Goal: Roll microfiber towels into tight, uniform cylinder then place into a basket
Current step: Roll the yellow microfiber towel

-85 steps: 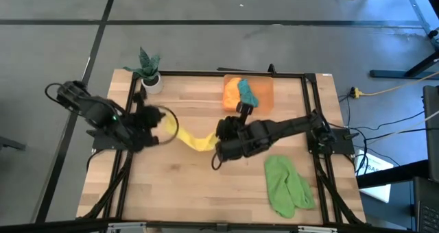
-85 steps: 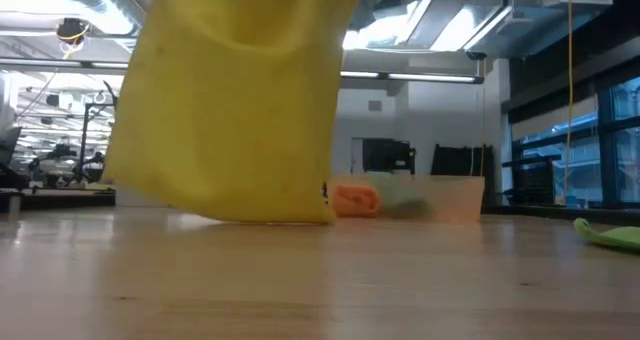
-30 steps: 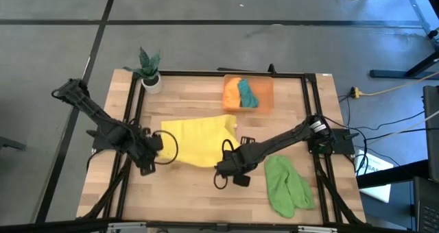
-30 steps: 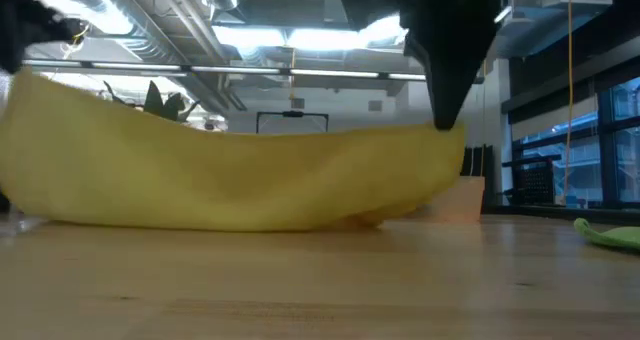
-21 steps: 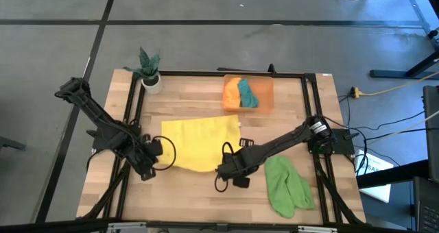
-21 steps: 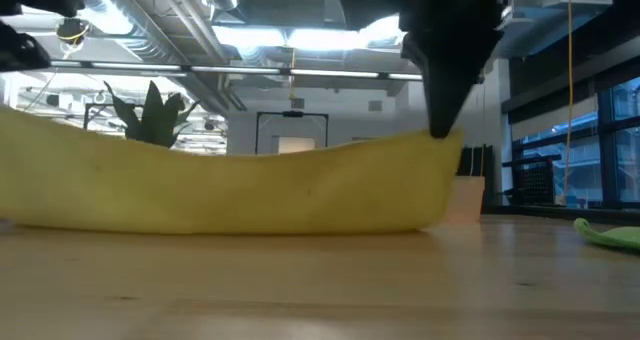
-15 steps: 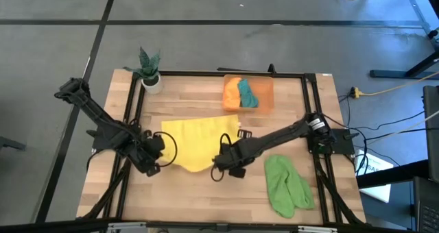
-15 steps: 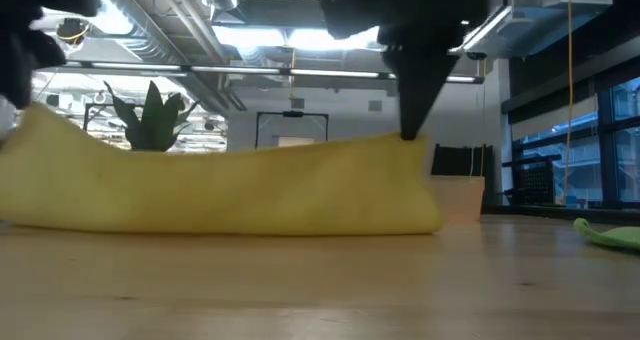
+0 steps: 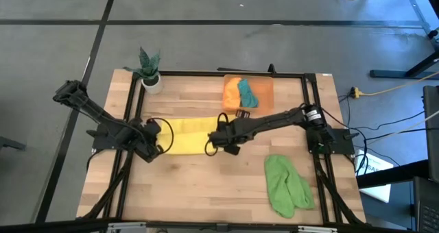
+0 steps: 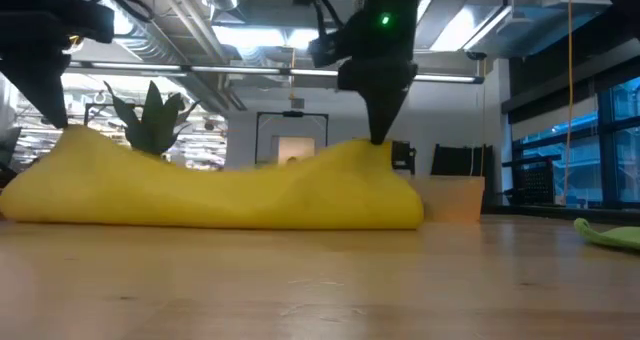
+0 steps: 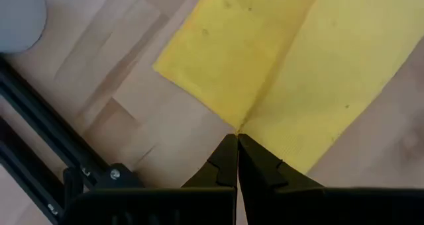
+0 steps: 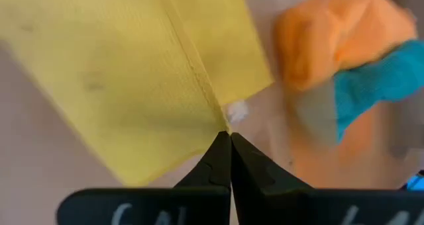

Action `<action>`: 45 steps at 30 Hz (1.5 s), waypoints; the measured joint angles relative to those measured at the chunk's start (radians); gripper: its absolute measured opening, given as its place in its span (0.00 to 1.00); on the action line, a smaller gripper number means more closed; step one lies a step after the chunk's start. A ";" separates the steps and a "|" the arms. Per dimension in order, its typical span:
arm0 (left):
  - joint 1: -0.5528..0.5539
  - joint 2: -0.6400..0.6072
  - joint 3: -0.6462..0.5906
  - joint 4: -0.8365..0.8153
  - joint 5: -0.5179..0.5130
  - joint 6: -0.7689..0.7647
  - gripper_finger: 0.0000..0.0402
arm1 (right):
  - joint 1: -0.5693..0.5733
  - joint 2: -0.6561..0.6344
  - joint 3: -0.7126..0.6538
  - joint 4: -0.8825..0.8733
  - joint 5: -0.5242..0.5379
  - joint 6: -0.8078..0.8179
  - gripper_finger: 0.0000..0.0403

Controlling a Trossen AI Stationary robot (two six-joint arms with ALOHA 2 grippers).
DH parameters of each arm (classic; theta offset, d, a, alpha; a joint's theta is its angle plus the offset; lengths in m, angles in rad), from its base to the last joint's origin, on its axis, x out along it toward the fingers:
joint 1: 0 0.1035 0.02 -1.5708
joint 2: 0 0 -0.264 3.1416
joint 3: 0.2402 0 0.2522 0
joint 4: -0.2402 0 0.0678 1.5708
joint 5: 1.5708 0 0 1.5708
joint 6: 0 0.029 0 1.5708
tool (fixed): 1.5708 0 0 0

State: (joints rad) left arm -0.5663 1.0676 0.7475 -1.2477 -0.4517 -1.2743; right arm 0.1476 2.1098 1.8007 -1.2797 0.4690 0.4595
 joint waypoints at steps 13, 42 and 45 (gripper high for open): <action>0.145 0.001 0.000 0.000 -0.055 0.002 0.00 | -0.143 0.000 -0.131 0.080 0.121 -0.076 0.00; 0.294 0.035 0.000 0.036 -0.142 0.121 0.13 | -0.158 0.000 -0.152 0.192 0.114 -0.176 0.31; 0.321 0.035 0.000 0.040 -0.161 0.117 0.17 | -0.158 0.000 -0.152 0.196 0.112 -0.147 0.36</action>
State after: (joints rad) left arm -0.2453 1.1023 0.7471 -1.2075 -0.6126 -1.1574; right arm -0.0101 2.1100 1.6485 -1.0833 0.5815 0.3121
